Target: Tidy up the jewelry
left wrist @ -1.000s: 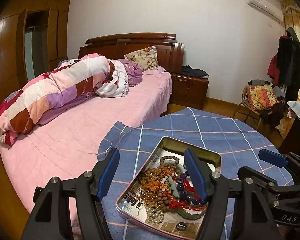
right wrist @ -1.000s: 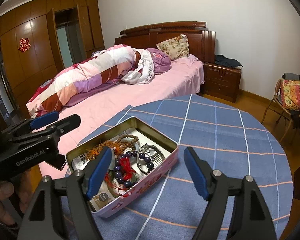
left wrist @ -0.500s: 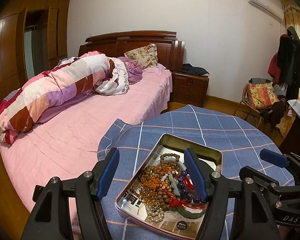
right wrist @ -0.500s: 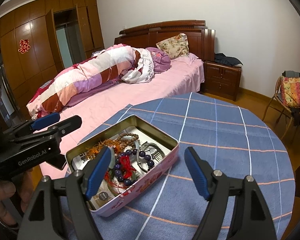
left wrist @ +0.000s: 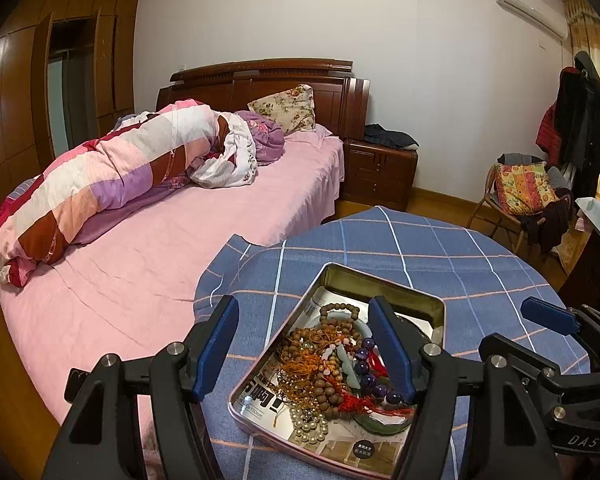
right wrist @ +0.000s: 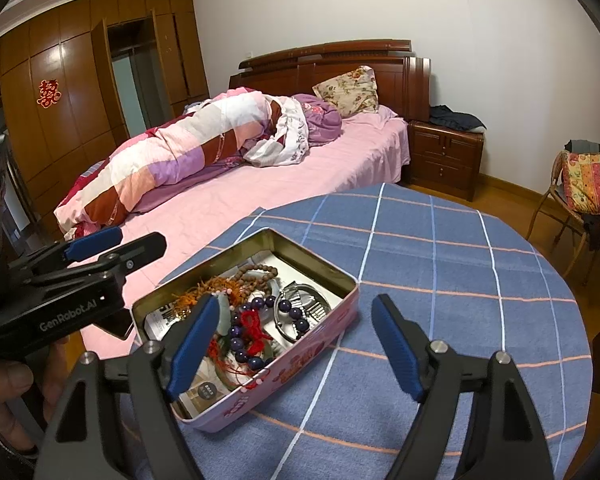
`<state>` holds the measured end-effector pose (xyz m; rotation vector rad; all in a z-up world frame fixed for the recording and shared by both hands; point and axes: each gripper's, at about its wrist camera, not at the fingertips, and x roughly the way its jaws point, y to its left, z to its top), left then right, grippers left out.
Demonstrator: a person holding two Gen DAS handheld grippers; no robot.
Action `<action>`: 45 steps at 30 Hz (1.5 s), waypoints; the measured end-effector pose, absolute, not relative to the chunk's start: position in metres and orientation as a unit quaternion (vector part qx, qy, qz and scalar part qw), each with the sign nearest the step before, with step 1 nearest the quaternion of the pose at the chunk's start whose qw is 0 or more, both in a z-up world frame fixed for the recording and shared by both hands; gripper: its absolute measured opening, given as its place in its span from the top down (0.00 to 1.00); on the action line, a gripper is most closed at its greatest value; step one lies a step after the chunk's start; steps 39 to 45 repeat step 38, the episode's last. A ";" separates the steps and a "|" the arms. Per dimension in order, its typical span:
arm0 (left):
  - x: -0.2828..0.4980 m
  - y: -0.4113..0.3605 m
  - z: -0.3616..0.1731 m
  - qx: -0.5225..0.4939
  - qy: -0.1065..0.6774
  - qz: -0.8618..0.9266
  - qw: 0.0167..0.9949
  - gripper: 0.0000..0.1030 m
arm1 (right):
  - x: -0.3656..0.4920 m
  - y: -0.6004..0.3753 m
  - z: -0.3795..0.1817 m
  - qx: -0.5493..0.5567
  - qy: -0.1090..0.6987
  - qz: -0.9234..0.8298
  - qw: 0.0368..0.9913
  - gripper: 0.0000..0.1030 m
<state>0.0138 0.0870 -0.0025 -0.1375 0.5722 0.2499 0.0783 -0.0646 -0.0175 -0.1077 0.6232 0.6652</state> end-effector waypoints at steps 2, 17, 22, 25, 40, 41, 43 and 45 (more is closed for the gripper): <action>0.015 0.087 -0.004 -0.068 0.283 0.122 0.949 0.35 | 0.078 -0.064 -0.018 -0.052 0.301 0.321 0.896 0.21; 0.017 0.085 -0.006 -0.067 0.290 0.123 0.947 0.35 | 0.073 -0.067 -0.020 -0.046 0.298 0.315 0.900 0.21; 0.018 0.083 -0.007 -0.064 0.292 0.118 0.947 0.35 | 0.076 -0.068 -0.019 -0.047 0.299 0.315 0.900 0.21; 0.019 0.084 -0.008 -0.072 0.296 0.114 0.946 0.35 | 0.077 -0.068 -0.019 -0.048 0.299 0.315 0.899 0.21; 0.018 0.084 -0.007 -0.051 0.287 0.128 0.948 0.33 | 0.079 -0.069 -0.022 -0.049 0.300 0.309 0.901 0.17; 0.018 0.084 -0.007 -0.051 0.287 0.128 0.948 0.33 | 0.079 -0.069 -0.022 -0.049 0.300 0.309 0.901 0.17; 0.018 0.084 -0.007 -0.051 0.287 0.128 0.948 0.33 | 0.079 -0.069 -0.022 -0.049 0.300 0.309 0.901 0.17; 0.018 0.084 -0.007 -0.051 0.287 0.128 0.948 0.33 | 0.079 -0.069 -0.022 -0.049 0.300 0.309 0.901 0.17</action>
